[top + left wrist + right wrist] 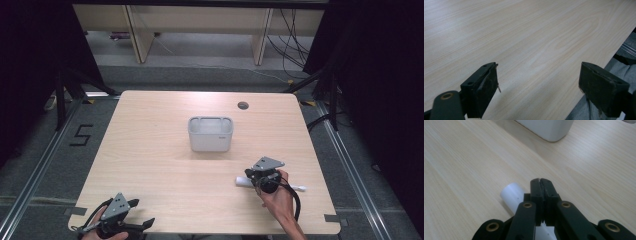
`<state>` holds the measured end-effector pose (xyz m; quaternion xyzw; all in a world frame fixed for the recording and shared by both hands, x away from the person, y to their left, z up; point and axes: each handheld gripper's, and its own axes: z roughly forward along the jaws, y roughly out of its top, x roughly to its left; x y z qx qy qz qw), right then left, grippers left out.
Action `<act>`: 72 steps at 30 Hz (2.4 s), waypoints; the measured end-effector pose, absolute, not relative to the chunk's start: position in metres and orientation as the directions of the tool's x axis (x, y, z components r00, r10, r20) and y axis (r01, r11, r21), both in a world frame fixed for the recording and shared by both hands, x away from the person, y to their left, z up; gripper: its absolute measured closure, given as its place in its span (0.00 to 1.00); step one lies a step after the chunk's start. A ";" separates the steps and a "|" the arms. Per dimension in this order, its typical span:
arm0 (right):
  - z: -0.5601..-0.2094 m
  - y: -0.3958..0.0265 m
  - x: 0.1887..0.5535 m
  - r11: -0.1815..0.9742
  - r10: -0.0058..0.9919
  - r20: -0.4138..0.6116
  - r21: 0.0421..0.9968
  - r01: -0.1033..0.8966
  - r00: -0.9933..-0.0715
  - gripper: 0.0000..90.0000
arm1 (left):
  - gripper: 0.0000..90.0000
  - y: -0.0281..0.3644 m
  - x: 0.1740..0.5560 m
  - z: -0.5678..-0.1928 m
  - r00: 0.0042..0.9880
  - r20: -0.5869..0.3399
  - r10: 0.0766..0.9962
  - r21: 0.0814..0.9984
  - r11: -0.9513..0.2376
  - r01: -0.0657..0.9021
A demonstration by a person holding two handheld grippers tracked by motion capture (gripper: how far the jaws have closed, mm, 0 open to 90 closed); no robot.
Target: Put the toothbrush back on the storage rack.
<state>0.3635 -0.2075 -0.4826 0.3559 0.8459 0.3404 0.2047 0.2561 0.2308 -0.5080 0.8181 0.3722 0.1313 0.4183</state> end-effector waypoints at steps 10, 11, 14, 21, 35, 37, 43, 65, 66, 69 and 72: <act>-0.488 -0.197 0.372 0.534 0.739 -0.100 0.689 0.489 -0.666 0.99 | 0.17 0.230 0.255 -0.508 0.686 -0.117 0.718 0.791 -0.351 0.502; -0.488 -0.198 0.372 0.532 0.741 -0.093 0.686 0.497 -0.665 0.99 | 0.17 0.230 0.255 -0.508 0.686 -0.116 0.719 0.789 -0.353 0.503; -0.488 -0.198 0.372 0.535 0.740 -0.091 0.681 0.501 -0.666 0.98 | 0.17 0.229 0.254 -0.508 0.682 -0.120 0.722 0.790 -0.346 0.506; -0.489 -0.198 0.372 0.552 0.721 -0.092 0.675 0.489 -0.687 0.98 | 0.17 0.228 0.254 -0.508 0.681 -0.126 0.722 0.794 -0.338 0.506; -0.488 -0.194 0.363 0.565 0.715 -0.086 0.656 0.500 -0.694 0.98 | 0.17 0.229 0.255 -0.508 0.686 -0.120 0.718 0.789 -0.351 0.504; -0.488 -0.194 0.361 0.573 0.708 -0.088 0.651 0.498 -0.701 0.97 | 0.17 0.229 0.254 -0.508 0.684 -0.120 0.720 0.791 -0.347 0.504; -0.489 -0.193 0.355 0.585 0.694 -0.088 0.647 0.489 -0.715 0.97 | 0.17 0.228 0.254 -0.508 0.684 -0.126 0.719 0.797 -0.338 0.501; -0.488 -0.194 0.333 0.637 0.654 -0.104 0.611 0.471 -0.750 0.97 | 0.17 0.230 0.255 -0.507 0.686 -0.108 0.720 0.790 -0.357 0.498; -0.488 -0.194 0.333 0.637 0.654 -0.104 0.611 0.471 -0.750 0.97 | 0.17 0.230 0.255 -0.507 0.686 -0.108 0.720 0.790 -0.357 0.498; -0.489 -0.196 0.329 0.648 0.637 -0.099 0.606 0.462 -0.764 0.97 | 0.17 0.230 0.254 -0.507 0.685 -0.105 0.721 0.790 -0.358 0.498; -0.489 -0.196 0.326 0.648 0.636 -0.096 0.607 0.461 -0.766 0.97 | 0.17 0.230 0.254 -0.507 0.684 -0.107 0.722 0.789 -0.357 0.500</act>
